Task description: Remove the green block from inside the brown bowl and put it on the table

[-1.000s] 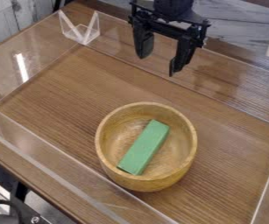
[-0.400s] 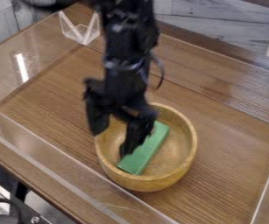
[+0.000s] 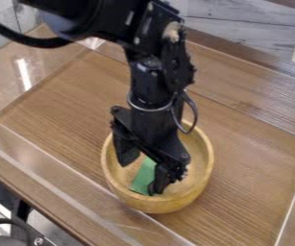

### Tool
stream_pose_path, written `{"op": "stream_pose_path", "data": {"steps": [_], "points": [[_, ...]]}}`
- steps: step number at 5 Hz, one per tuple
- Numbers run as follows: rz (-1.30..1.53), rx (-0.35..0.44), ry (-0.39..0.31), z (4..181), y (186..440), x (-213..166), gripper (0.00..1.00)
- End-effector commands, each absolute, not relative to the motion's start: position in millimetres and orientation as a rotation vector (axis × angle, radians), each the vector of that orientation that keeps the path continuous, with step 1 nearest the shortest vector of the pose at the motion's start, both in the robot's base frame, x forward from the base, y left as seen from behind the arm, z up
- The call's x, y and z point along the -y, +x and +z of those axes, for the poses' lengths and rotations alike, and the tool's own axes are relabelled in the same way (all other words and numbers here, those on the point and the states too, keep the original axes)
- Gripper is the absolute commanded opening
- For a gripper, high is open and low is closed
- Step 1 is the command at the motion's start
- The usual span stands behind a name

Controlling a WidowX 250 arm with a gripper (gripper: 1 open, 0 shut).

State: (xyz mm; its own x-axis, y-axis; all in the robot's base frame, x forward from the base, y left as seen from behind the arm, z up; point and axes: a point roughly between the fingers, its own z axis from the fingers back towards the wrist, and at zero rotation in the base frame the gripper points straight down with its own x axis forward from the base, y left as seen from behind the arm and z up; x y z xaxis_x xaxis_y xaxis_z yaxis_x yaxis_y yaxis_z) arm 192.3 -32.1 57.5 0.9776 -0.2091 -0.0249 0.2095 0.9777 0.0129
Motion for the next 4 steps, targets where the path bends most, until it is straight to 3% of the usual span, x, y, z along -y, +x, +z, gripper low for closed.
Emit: {"op": "stream_pose_path", "data": {"steps": [1,2,3,4], "points": [[-0.228,0.022,0.011,55.3,202,33,1.0],[-0.233,0.028,0.004,46.0,204,32,1.0],[-0.236,0.03,-0.003,40.3,205,33,0.0],[-0.231,0.021,-0.012,40.7,204,35,0.0]]}}
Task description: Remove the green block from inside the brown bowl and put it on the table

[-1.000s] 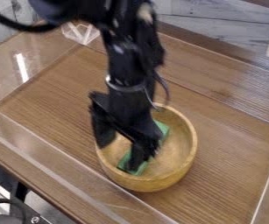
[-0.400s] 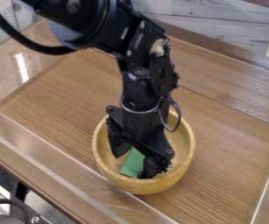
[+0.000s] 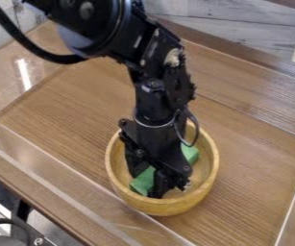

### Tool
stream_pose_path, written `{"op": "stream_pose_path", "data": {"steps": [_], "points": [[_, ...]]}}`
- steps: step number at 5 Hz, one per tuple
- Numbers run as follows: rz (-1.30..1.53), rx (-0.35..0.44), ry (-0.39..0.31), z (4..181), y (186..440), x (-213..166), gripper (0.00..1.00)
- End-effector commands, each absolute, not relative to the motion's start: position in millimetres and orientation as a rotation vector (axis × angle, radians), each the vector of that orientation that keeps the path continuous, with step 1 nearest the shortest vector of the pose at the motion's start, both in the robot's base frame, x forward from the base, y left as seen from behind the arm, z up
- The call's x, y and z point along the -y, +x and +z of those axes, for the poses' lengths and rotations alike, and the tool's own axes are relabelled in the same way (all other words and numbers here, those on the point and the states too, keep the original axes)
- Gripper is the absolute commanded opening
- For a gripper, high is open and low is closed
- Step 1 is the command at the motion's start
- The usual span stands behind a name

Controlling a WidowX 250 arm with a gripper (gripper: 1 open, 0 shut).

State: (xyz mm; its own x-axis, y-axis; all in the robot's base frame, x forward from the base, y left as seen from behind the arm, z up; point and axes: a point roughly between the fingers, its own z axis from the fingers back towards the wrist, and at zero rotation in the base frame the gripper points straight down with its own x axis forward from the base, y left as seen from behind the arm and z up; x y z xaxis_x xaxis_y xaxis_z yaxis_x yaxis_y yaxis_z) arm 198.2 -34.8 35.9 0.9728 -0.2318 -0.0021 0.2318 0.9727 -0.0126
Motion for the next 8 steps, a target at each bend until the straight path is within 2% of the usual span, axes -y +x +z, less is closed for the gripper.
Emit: {"op": "stream_pose_path", "data": {"steps": [1,5,8], "points": [[-0.219,0.003,-0.024,44.8,202,35,0.0],[-0.172,-0.058,-0.068,60.3,196,36,0.0],[-0.129,-0.07,-0.105,73.9,198,36,0.0]]}}
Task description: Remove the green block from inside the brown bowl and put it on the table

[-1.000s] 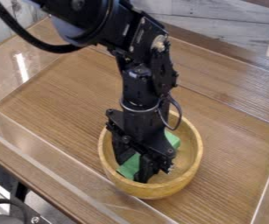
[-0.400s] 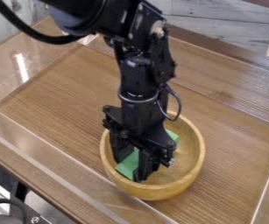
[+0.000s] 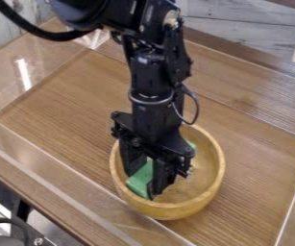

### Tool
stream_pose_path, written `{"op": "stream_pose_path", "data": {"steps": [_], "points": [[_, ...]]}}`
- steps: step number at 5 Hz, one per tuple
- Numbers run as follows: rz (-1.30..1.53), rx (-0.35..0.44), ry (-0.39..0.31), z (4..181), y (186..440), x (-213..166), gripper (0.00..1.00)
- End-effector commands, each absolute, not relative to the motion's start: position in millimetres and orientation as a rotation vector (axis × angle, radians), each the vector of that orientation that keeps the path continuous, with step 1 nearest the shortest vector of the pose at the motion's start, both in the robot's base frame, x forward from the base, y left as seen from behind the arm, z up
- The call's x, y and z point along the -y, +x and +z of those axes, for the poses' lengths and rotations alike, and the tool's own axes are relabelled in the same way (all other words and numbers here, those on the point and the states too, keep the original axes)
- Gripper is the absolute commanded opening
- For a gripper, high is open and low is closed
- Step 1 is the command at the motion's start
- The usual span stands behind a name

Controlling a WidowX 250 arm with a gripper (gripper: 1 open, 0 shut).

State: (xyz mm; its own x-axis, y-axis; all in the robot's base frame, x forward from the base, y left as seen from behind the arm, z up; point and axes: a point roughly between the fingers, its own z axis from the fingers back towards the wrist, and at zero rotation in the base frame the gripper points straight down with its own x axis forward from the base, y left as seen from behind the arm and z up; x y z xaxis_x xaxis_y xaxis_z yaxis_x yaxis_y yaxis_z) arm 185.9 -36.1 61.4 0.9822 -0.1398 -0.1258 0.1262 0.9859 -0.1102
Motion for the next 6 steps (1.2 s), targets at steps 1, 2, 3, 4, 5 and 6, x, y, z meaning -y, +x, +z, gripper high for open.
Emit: {"op": "stream_pose_path", "data": {"steps": [1,2,3,4,5,6], "points": [[-0.116,-0.069,-0.119,78.6,200,36,0.0],[-0.103,-0.065,-0.131,83.5,202,35,0.0],[-0.089,-0.058,-0.142,88.4,204,33,0.0],[-0.077,-0.05,-0.151,97.3,204,29,0.0],[-0.051,-0.028,-0.156,119.5,204,18,0.0],[0.023,0.023,-0.15,169.9,210,-7,0.0]]}}
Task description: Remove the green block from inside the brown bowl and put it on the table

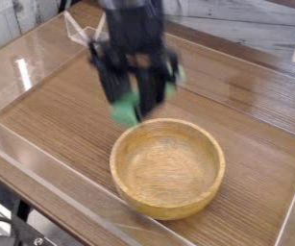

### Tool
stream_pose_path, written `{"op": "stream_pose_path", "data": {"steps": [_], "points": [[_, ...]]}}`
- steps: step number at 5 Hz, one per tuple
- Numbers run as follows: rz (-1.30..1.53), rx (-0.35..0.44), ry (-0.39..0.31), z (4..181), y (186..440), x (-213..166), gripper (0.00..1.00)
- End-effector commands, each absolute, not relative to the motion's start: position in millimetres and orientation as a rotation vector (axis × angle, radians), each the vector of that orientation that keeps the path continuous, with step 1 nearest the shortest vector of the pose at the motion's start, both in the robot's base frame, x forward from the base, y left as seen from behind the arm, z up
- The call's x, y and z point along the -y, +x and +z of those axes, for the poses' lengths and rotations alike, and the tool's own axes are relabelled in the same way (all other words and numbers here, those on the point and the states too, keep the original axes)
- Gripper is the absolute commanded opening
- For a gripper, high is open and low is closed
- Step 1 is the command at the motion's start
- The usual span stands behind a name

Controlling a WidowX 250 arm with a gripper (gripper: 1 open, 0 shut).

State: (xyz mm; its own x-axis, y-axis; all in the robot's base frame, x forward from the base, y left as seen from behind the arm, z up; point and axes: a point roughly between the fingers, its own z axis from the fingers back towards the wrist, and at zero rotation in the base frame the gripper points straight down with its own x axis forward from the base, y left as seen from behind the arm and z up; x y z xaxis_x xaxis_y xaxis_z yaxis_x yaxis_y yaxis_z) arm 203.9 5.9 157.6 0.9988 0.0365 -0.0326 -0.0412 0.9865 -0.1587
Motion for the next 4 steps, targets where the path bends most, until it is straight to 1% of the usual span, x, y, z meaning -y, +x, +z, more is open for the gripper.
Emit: {"op": "stream_pose_path", "data": {"steps": [1,2,3,4], "points": [[0.093,0.068,-0.131,212.6,211,-57,0.0],[0.12,0.09,-0.116,214.8,207,-107,0.0],[0.121,0.091,-0.12,199.9,204,-144,0.0],[0.089,0.091,-0.134,180.4,203,-144,0.0]]}}
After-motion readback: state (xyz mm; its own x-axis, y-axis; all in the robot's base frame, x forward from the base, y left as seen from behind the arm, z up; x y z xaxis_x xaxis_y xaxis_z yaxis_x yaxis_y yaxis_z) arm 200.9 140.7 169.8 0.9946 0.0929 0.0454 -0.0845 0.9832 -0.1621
